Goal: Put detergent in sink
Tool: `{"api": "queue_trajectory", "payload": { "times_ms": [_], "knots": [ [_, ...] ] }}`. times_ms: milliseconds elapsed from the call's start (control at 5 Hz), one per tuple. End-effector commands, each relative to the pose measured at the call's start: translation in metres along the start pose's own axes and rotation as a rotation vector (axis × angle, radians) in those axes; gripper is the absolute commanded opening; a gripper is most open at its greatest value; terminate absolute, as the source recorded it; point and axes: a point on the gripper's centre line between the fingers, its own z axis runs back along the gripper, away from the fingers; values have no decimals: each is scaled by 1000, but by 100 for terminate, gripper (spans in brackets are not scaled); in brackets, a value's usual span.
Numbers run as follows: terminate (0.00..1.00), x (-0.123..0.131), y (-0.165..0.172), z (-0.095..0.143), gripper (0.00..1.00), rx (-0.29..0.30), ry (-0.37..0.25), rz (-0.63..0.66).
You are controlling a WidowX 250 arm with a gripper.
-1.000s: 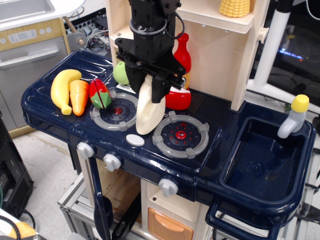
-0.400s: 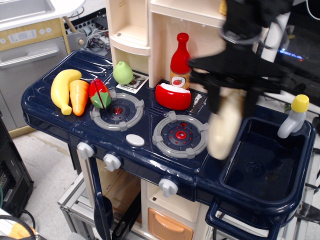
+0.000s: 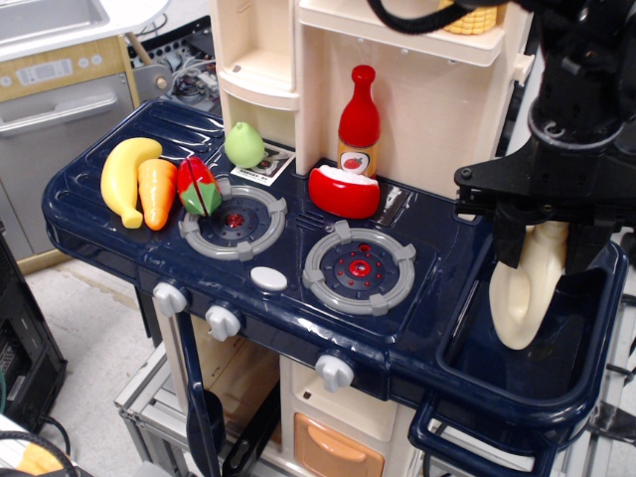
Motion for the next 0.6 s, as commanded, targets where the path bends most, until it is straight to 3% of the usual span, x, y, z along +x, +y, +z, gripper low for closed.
{"api": "queue_trajectory", "payload": {
  "times_ms": [0, 200, 400],
  "knots": [
    [0, 14, -6, 12, 100, -27, -57, -63],
    [0, 14, -6, 12, 100, -27, -57, -63],
    [100, 14, -6, 12, 100, -27, -57, -63]
  ]
}}
